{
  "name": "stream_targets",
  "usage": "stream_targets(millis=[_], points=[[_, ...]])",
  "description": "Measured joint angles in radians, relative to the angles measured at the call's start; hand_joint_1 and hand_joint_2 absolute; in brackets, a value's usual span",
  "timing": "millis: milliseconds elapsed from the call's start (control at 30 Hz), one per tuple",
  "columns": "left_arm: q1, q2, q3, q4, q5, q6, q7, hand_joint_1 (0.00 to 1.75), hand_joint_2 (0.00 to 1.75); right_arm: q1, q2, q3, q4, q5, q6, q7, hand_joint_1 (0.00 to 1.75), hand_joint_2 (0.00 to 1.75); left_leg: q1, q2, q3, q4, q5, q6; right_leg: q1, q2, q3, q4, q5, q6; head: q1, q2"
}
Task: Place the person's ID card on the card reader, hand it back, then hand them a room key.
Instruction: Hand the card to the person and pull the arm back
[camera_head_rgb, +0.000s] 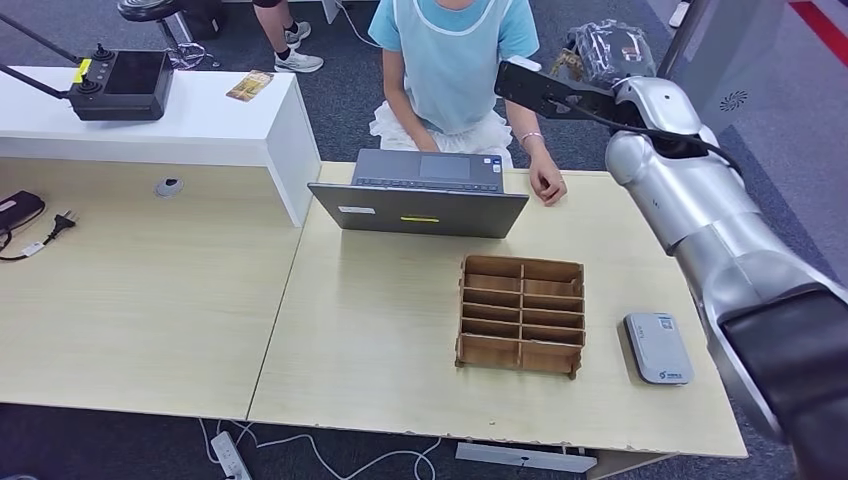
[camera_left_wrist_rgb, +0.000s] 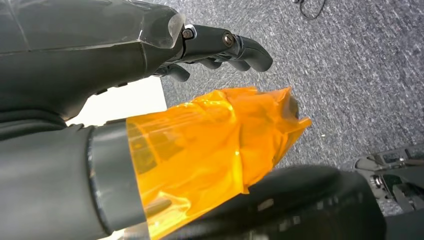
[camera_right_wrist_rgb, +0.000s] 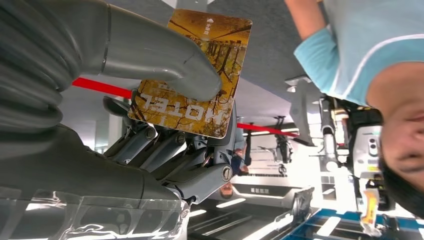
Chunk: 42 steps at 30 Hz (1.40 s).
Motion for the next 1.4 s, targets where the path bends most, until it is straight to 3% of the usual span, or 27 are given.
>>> stream_targets(millis=[1000, 1033, 1133, 1167, 1400], points=[[0.000, -0.007, -0.007, 0.000, 0.000, 0.002, 0.001, 0.00, 0.00, -0.003, 0.000, -0.019, 0.057, 0.039, 0.000, 0.007, 1.72, 1.75, 0.000, 0.000, 0.001, 0.000, 0.000, 0.000, 0.000, 0.001, 0.000, 0.000, 0.000, 0.000, 0.000, 0.000], [0.000, -0.008, -0.007, 0.000, 0.001, 0.002, 0.001, 0.00, 0.00, -0.003, 0.000, -0.019, 0.057, 0.039, 0.000, 0.007, 1.46, 1.75, 0.000, 0.000, 0.001, 0.000, 0.000, 0.000, 0.000, 0.001, 0.000, 0.000, 0.000, 0.000, 0.000, 0.000], [0.000, -0.008, -0.007, 0.000, 0.004, 0.002, 0.001, 0.00, 0.00, -0.003, 0.000, -0.020, 0.058, 0.039, 0.000, 0.007, 0.23, 1.75, 0.000, 0.000, 0.001, 0.000, 0.000, 0.000, 0.000, 0.001, 0.000, 0.000, 0.000, 0.000, 0.000, 0.000], [0.000, -0.008, -0.007, 0.000, 0.005, 0.002, 0.001, 0.00, 0.00, -0.003, 0.000, -0.020, 0.058, 0.039, 0.000, 0.007, 0.05, 1.75, 0.000, 0.000, 0.001, 0.000, 0.000, 0.000, 0.000, 0.001, 0.000, 0.000, 0.000, 0.000, 0.000, 0.000], [0.000, -0.008, -0.007, 0.000, 0.005, 0.002, 0.001, 0.00, 0.00, -0.003, 0.000, -0.025, 0.062, 0.044, -0.001, 0.008, 0.00, 1.75, 0.000, 0.000, 0.001, 0.000, 0.000, 0.000, 0.000, 0.001, 0.000, 0.000, 0.000, 0.000, 0.000, 0.000]])
